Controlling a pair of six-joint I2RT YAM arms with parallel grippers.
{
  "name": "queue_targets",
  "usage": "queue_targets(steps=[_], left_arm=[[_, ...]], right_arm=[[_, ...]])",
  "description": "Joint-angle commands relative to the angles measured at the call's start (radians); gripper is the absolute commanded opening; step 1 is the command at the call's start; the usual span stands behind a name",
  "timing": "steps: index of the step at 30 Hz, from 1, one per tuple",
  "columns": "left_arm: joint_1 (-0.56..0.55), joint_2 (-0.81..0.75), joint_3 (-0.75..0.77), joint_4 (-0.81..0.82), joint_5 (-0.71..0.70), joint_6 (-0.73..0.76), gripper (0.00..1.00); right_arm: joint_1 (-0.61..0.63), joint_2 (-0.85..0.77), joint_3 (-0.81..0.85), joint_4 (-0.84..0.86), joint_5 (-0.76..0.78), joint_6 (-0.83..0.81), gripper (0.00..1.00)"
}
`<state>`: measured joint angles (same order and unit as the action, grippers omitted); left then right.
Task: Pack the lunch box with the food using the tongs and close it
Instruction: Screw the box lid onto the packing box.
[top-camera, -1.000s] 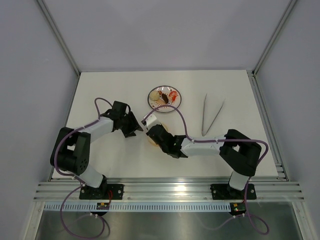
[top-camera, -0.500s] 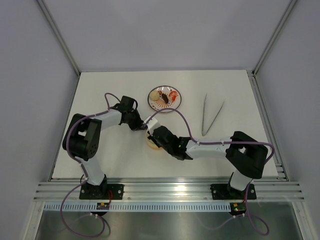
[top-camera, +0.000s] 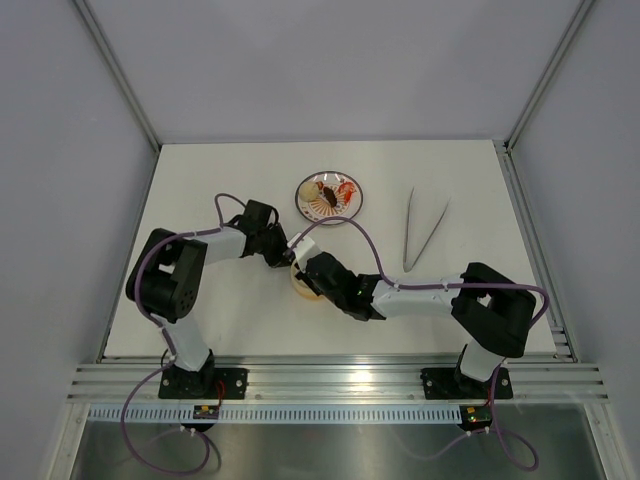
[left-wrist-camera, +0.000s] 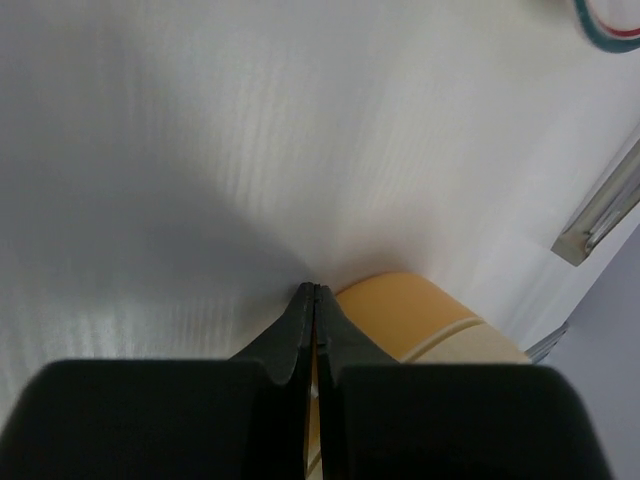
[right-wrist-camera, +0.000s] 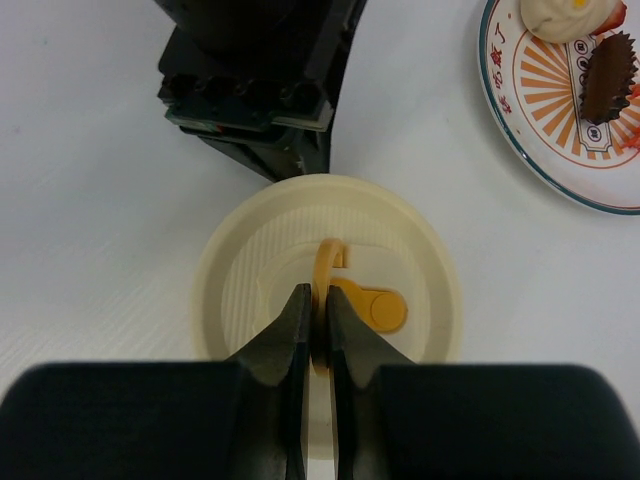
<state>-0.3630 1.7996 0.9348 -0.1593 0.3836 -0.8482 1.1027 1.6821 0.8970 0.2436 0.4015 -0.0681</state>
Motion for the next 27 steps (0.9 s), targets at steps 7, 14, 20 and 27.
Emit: queue_targets(steps=[7, 14, 20, 27], left_arm=[[-0.016, -0.157, -0.169, 0.059, 0.041, -0.026, 0.0], [-0.05, -0.169, -0.179, 0.067, 0.032, -0.04, 0.0], [-0.077, -0.161, -0.172, 0.079, 0.026, -0.049, 0.0], [-0.09, -0.149, -0.162, 0.076, 0.015, -0.048, 0.0]], right_arm=[[0.006, 0.056, -0.026, -0.056, 0.04, 0.016, 0.0], [0.0, 0.074, -0.012, -0.011, 0.131, 0.013, 0.0], [-0.001, 0.1, 0.014, 0.028, 0.18, 0.011, 0.0], [-0.001, 0.117, 0.057, 0.005, 0.22, 0.079, 0.0]])
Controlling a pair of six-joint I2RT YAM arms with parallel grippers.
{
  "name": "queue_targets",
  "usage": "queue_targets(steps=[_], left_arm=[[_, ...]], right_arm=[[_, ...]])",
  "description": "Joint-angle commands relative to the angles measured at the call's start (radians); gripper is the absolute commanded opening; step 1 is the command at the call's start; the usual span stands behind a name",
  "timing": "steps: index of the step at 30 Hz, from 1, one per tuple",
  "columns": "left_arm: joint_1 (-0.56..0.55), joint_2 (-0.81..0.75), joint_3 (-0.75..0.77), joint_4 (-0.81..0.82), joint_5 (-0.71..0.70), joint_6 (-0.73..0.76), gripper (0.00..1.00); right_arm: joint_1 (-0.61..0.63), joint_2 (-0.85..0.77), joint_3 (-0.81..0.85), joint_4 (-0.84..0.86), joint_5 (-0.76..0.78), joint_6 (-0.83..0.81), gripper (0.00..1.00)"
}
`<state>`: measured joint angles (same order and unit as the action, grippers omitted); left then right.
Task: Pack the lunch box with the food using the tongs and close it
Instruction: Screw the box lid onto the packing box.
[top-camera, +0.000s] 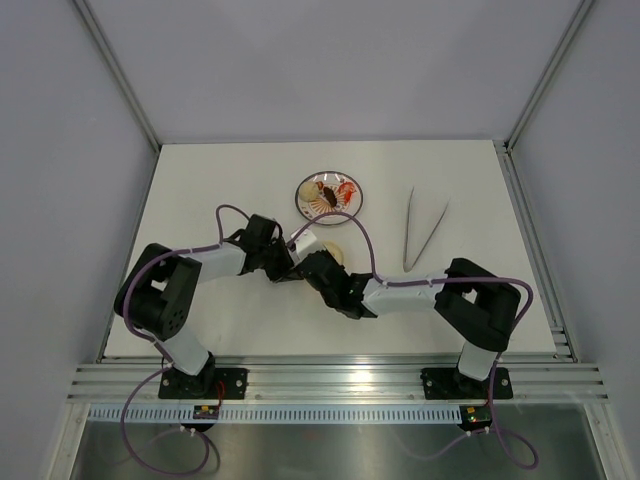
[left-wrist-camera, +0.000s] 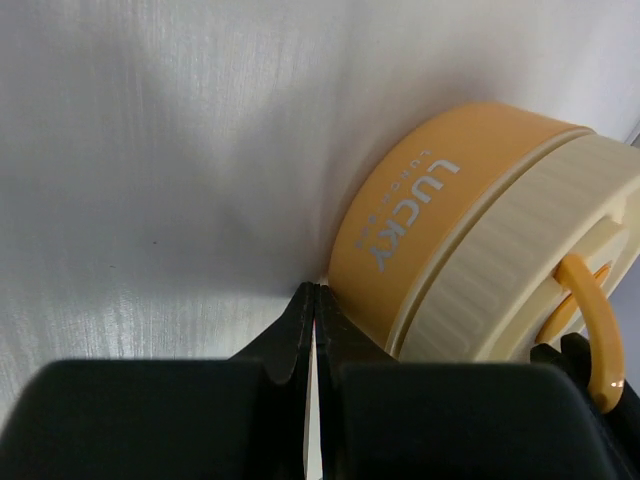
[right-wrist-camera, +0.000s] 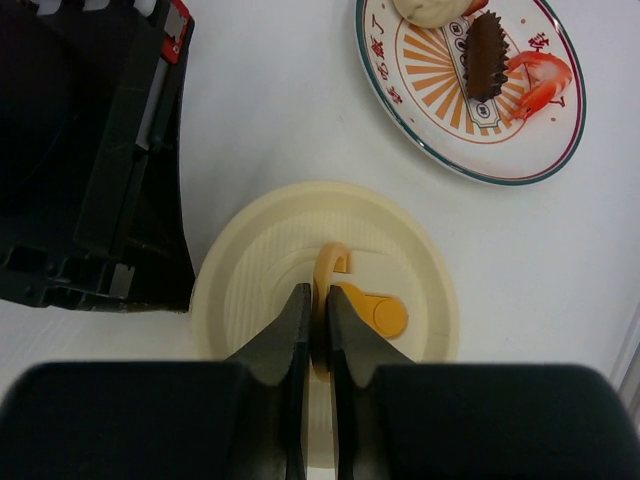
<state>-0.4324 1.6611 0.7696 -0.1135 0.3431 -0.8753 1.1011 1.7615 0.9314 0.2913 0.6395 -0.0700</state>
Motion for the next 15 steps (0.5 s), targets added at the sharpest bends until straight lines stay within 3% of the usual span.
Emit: queue_targets(steps=[1, 3, 4, 5, 7, 9, 11, 15], left_arm=[[-0.02, -0.015, 0.007, 0.017, 0.05, -0.014, 0.0], [-0.02, -0.024, 0.014, 0.002, 0.034, -0.01, 0.0], [-0.019, -0.032, 0.017, -0.023, 0.022, 0.002, 0.0], [-0.02, -0.05, 0.022, -0.038, -0.002, 0.009, 0.0], [-0.017, -0.073, 0.04, -0.083, -0.027, 0.024, 0.0], [-0.014, -0.112, 0.056, -0.11, -0.061, 0.033, 0.0], [-0.009, -0.139, 0.063, -0.149, -0.09, 0.045, 0.0], [-0.005, -0.213, 0.086, -0.202, -0.133, 0.064, 0.0]], right_arm=[[0.0, 0.039, 0.027, -0.055, -0.02, 0.1, 0.0], [-0.001, 0.038, 0.047, -0.102, -0.034, 0.122, 0.02], [-0.001, 0.035, 0.05, -0.116, -0.044, 0.125, 0.08], [-0.001, 0.029, 0.053, -0.135, -0.064, 0.139, 0.29], [-0.001, 0.0, 0.056, -0.153, -0.087, 0.148, 0.38], [-0.001, -0.032, 0.064, -0.181, -0.107, 0.16, 0.55], [-0.003, -0.059, 0.066, -0.205, -0.119, 0.168, 0.62], [-0.012, -0.155, 0.055, -0.239, -0.11, 0.193, 0.63]])
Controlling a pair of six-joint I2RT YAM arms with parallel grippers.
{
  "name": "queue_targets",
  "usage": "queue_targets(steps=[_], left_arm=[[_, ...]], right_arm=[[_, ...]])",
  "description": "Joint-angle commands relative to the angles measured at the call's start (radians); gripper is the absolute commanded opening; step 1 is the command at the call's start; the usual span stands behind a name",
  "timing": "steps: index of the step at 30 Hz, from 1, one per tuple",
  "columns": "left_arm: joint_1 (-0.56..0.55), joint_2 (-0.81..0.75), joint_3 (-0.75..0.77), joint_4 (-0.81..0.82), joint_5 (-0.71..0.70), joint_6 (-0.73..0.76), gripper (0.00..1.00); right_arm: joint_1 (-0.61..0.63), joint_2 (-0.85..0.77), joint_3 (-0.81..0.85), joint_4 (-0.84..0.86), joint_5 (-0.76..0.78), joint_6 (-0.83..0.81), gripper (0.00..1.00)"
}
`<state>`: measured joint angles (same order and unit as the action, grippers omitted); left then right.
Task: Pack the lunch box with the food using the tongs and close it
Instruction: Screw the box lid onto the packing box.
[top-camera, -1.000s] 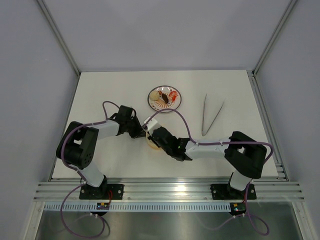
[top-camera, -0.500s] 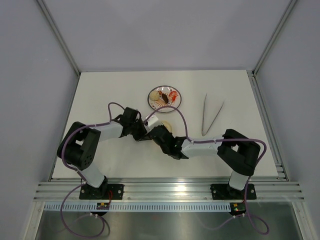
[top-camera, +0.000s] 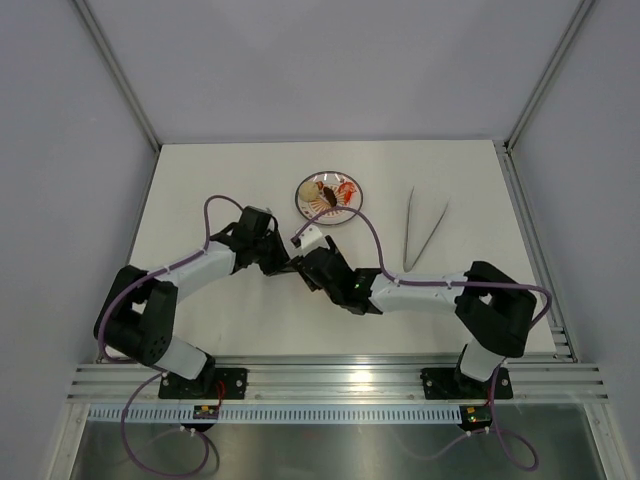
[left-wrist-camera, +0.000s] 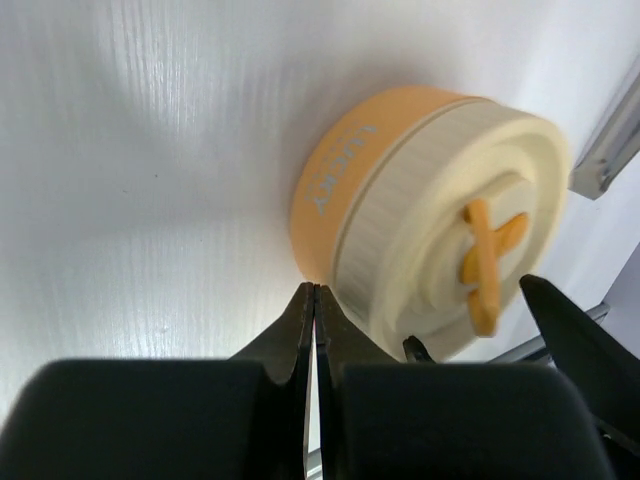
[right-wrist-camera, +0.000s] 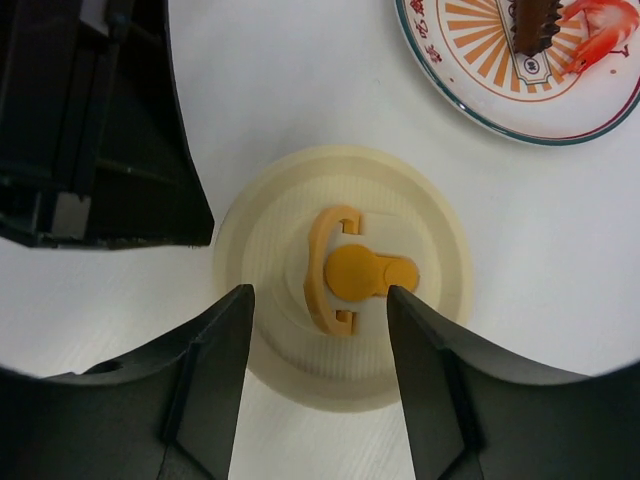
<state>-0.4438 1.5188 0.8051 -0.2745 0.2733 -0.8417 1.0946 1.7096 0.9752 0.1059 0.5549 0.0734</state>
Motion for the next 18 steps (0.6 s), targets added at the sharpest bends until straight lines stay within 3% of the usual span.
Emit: queue_targets(steps=[1, 8, 10, 11, 14, 18], left_arm=[[0.007, -0.08, 0.061, -0.054, -0.069, 0.036, 0.0], [-0.001, -0.105, 0.103, -0.075, -0.075, 0.049, 0.0], [-0.01, -0.101, 0.112, -0.077, -0.077, 0.049, 0.0], [-0.012, -0.1, 0.115, -0.075, -0.078, 0.046, 0.0], [-0.015, -0.101, 0.128, -0.08, -0.085, 0.044, 0.0], [-0.013, -0.112, 0.143, -0.1, -0.097, 0.053, 0.0]], right_arm=[[-0.01, -0.125, 0.007, -0.058, -0.024, 0.057, 0.63], [-0.096, -0.272, -0.05, -0.124, -0.137, 0.156, 0.55], [-0.127, -0.281, -0.041, -0.165, -0.171, 0.176, 0.43], [-0.134, -0.278, -0.018, -0.208, -0.203, 0.19, 0.28], [-0.139, -0.242, 0.034, -0.273, -0.243, 0.201, 0.09], [-0.139, -0.168, 0.079, -0.31, -0.263, 0.22, 0.02]])
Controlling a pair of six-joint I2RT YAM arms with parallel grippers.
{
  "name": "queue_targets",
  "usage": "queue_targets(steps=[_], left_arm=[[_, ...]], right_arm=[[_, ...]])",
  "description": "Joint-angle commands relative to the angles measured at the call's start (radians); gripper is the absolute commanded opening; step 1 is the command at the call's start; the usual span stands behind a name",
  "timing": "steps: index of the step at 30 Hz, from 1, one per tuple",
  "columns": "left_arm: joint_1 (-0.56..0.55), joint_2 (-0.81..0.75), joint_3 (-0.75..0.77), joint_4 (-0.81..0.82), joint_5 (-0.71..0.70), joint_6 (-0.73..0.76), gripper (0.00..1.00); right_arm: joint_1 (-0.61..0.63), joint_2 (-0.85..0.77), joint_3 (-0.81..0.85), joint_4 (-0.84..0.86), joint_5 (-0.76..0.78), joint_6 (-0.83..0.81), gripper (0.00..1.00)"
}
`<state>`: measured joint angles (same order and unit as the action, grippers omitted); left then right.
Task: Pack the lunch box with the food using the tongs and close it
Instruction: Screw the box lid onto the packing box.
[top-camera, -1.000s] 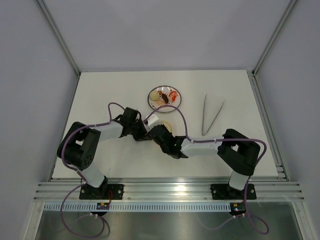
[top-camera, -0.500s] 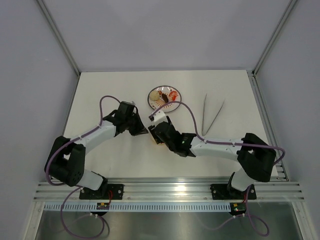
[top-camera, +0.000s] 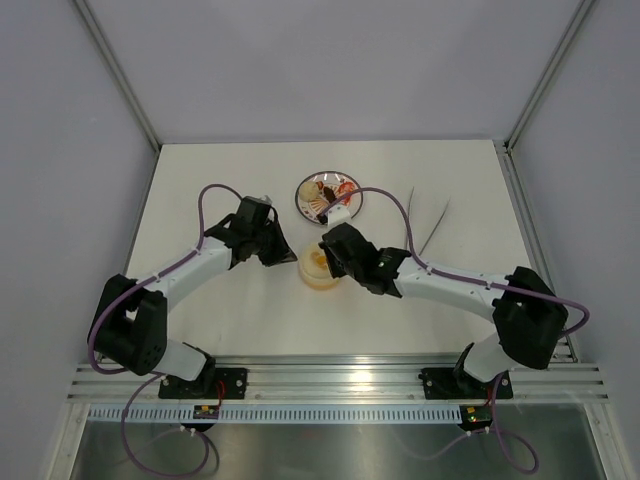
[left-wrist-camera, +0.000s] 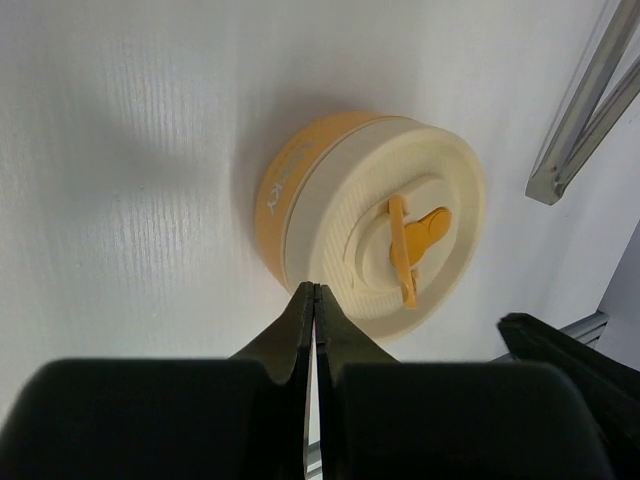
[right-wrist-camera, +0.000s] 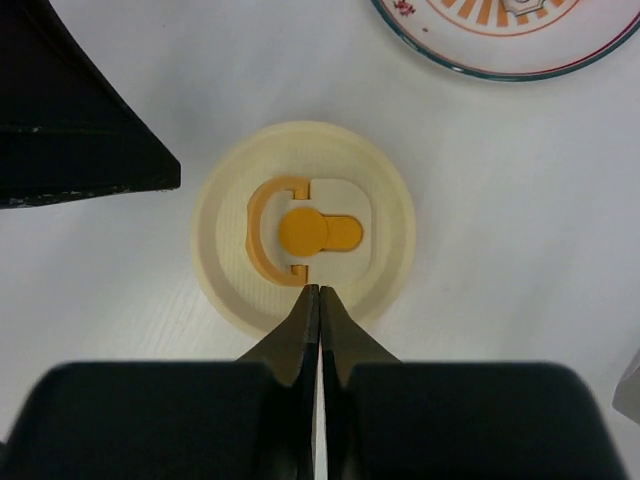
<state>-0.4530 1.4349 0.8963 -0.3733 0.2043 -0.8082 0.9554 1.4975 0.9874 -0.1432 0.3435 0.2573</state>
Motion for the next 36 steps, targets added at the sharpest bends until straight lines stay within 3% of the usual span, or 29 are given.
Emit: queue_targets(steps=[1, 7, 14, 20, 25, 36], left_arm=[[-0.004, -0.031, 0.052, -0.004, -0.031, 0.02, 0.0], [-0.004, -0.045, 0.043, -0.015, -0.039, 0.026, 0.0], [-0.004, -0.053, 0.033, -0.015, -0.039, 0.027, 0.0], [-0.004, -0.051, 0.036, -0.015, -0.042, 0.033, 0.0], [-0.006, -0.024, 0.039, 0.01, -0.014, 0.032, 0.0], [-0.041, 0.048, 0.069, 0.031, -0.01, 0.038, 0.0]], right_arm=[[0.0, 0.058, 0.074, -0.067, -0.06, 0.039, 0.02], [0.0, 0.161, 0.129, -0.064, -0.161, 0.034, 0.0], [0.0, 0.21, 0.169, -0.068, -0.152, 0.019, 0.0], [0.002, 0.127, 0.131, -0.033, -0.123, 0.02, 0.0], [-0.001, 0.061, 0.115, -0.061, -0.005, 0.034, 0.0], [-0.017, 0.093, 0.073, -0.133, -0.073, 0.131, 0.0]])
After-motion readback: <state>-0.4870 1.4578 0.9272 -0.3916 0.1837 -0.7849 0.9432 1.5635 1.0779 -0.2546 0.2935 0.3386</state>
